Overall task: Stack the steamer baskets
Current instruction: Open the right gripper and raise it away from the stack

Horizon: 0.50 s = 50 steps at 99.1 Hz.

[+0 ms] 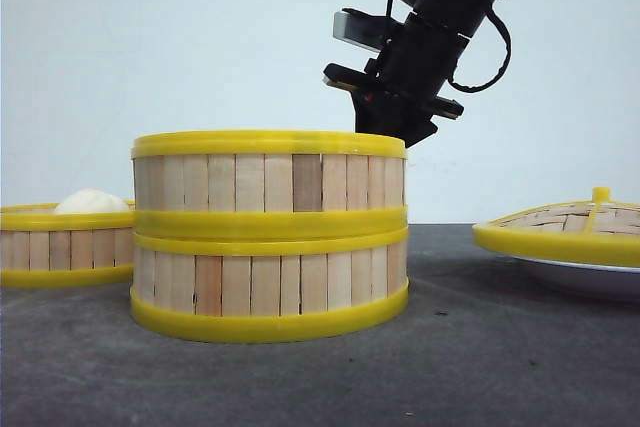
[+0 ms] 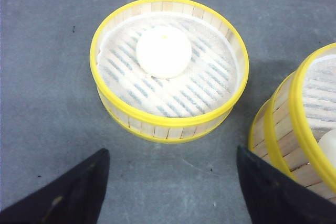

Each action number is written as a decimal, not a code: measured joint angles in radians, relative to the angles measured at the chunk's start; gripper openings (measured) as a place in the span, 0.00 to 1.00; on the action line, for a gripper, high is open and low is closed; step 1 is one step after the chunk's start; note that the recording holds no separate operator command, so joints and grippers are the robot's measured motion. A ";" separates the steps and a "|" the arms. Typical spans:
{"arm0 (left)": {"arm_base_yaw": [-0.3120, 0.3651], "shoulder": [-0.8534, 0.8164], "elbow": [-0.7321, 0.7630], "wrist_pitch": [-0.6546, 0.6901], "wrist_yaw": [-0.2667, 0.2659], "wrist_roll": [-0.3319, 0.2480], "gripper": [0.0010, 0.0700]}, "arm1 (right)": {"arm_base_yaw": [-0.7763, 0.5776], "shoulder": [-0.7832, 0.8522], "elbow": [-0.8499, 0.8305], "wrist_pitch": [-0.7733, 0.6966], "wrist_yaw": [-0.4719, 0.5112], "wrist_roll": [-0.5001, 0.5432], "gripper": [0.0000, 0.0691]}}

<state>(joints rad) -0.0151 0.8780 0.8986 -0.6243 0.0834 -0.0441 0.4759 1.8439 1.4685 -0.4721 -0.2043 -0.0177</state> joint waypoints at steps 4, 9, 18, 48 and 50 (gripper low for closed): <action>0.000 0.000 0.000 0.000 0.000 0.000 0.66 | 0.000 0.001 0.000 0.005 0.000 0.000 0.26; 0.000 0.000 0.000 0.000 0.000 0.000 0.66 | 0.000 0.001 0.000 0.005 0.000 0.002 0.40; 0.000 0.000 0.000 0.000 0.000 0.000 0.66 | 0.000 0.001 0.000 0.004 -0.001 0.010 0.55; 0.010 0.047 0.000 0.024 0.001 0.000 0.66 | -0.029 -0.128 0.000 -0.124 -0.002 0.023 0.60; 0.014 0.058 0.000 0.031 0.001 0.000 0.66 | -0.034 -0.150 0.000 -0.132 -0.002 0.022 0.60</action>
<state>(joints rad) -0.0006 0.9363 0.8986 -0.5930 0.0841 -0.0444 0.4423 1.6939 1.4681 -0.6037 -0.2058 0.0044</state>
